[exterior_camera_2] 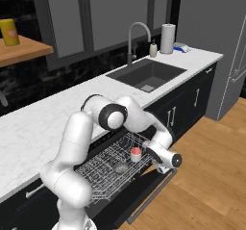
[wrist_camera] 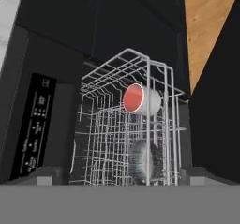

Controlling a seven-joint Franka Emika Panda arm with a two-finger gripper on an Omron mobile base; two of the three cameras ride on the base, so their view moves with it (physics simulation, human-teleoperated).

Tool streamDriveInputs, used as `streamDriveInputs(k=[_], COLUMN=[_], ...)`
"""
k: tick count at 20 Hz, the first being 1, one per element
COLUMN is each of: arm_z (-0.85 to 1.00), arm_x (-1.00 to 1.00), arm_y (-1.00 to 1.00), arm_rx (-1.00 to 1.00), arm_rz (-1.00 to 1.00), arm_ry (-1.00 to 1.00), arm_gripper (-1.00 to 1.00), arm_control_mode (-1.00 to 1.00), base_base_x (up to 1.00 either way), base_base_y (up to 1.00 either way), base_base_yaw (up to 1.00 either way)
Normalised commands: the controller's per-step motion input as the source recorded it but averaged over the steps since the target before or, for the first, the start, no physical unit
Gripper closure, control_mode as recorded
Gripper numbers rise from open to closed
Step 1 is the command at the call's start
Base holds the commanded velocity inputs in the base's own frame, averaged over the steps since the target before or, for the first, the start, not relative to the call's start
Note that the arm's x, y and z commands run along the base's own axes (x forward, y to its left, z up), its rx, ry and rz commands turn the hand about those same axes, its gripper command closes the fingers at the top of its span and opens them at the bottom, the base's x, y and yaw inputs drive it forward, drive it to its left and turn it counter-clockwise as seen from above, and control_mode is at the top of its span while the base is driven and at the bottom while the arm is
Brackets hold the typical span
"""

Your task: Pick up the cup and bowl from the counter, place them in the dishwasher, and close the dishwasher door.

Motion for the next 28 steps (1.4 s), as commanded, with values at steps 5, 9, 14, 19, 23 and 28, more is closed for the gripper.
streamDriveInputs(k=[5, 9, 14, 19, 23, 28], arm_z=[0.03, -0.05, -0.41, -0.66, -0.6, -0.78], arm_x=[-0.64, -0.5, -0.13, -0.01, -0.02, -0.01], arm_y=[-0.65, -0.73, -0.66, -0.24, 0.04, 0.14], arm_rx=[0.28, 0.34, 0.38, 0.42, 0.03, 0.01], arm_rz=[-0.04, 0.0, 0.0, 0.01, 0.01, 0.01], arm_ry=[0.0, -0.04, -0.05, -0.01, -0.06, -0.11], arm_gripper=[-1.0, -1.0, -1.0, -1.0, -1.0, -1.0], arm_control_mode=[-1.0, -1.0, -1.0, -1.0, -1.0, -1.0], base_base_x=[0.0, 0.0, 0.0, 0.0, 0.0, 0.0], base_base_y=[0.0, 0.0, 0.0, 0.0, 0.0, 0.0], base_base_yaw=[0.0, 0.0, 0.0, 0.0, 0.0, 0.0])
